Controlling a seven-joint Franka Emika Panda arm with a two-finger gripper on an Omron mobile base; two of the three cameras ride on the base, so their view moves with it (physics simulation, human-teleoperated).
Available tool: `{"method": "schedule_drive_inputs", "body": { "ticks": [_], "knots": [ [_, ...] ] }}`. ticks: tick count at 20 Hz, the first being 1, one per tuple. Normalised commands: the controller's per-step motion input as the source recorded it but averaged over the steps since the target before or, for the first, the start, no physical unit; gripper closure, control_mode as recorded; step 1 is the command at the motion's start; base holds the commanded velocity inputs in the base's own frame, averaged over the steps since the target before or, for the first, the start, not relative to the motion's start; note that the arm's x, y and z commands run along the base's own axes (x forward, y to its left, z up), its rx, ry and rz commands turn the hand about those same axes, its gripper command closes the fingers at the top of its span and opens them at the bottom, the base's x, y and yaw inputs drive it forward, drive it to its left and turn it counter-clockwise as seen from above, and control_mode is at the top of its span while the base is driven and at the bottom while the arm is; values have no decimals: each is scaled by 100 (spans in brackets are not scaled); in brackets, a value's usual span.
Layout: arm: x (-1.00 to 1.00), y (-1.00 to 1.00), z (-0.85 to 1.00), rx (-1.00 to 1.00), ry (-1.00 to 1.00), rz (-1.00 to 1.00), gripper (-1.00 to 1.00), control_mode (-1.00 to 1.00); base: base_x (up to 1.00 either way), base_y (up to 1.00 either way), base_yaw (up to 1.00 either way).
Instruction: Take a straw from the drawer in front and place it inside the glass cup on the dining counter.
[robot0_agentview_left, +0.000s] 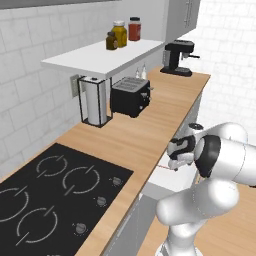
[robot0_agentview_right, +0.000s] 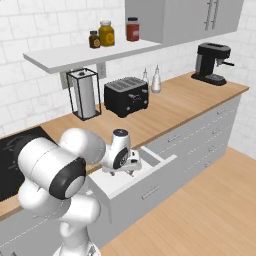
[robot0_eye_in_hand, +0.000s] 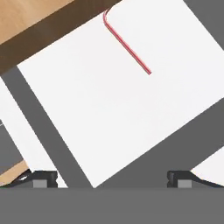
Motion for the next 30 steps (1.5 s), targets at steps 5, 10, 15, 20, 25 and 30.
{"method": "schedule_drive_inputs", "body": {
  "ticks": [5, 10, 15, 20, 25, 30],
  "knots": [
    [0, 2, -38, -9, 0, 10, -100, -100, 0, 0, 0],
    [0, 0, -44, -6, 7, 9, -100, -100, 0, 0, 0],
    [-19, -9, -32, -6, 10, 6, -100, -100, 0, 0, 0],
    [-51, -30, -1, -4, 4, 0, -100, -100, 0, 0, 0],
    [-63, -44, 0, -3, 3, 0, -100, -100, 0, 0, 0],
    [-82, -61, 0, 0, 0, 0, -100, -100, 0, 0, 0]
  ]
}}
